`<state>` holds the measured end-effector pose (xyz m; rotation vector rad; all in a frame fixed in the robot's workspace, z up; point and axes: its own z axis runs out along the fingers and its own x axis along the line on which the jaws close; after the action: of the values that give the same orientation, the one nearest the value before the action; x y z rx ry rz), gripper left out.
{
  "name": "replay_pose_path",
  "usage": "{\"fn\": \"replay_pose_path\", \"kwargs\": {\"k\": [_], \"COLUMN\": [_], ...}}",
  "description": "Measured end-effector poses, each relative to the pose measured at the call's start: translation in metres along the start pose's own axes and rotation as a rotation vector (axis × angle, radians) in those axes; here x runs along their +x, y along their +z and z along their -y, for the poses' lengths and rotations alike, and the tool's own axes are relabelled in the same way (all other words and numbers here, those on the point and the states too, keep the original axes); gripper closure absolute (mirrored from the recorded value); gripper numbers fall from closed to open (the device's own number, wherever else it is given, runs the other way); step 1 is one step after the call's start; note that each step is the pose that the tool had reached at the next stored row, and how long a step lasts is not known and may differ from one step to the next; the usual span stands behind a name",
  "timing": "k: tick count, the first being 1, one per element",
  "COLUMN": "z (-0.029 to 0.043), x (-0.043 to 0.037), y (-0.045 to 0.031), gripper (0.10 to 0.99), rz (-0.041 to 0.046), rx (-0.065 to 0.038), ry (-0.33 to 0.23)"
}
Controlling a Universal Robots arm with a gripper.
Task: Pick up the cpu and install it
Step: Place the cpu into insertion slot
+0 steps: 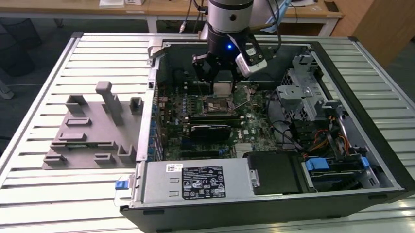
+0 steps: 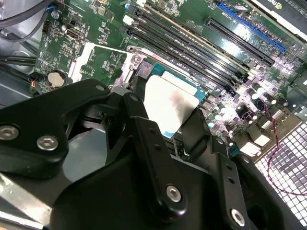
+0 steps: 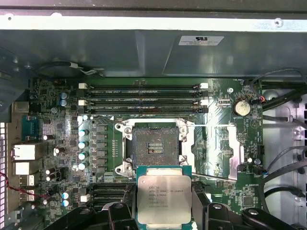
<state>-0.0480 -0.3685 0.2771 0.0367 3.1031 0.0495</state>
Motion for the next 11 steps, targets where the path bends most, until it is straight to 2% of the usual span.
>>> {"fn": "replay_pose_path", "kwargs": {"k": [9, 11], "z": [0.0, 0.0], "x": [0.0, 0.0], "y": [0.0001, 0.0001], "gripper": [0.545, 0.545], "rz": [0.0001, 0.0007], "rx": [0.0, 0.001], "ry": [0.002, 0.021]}}
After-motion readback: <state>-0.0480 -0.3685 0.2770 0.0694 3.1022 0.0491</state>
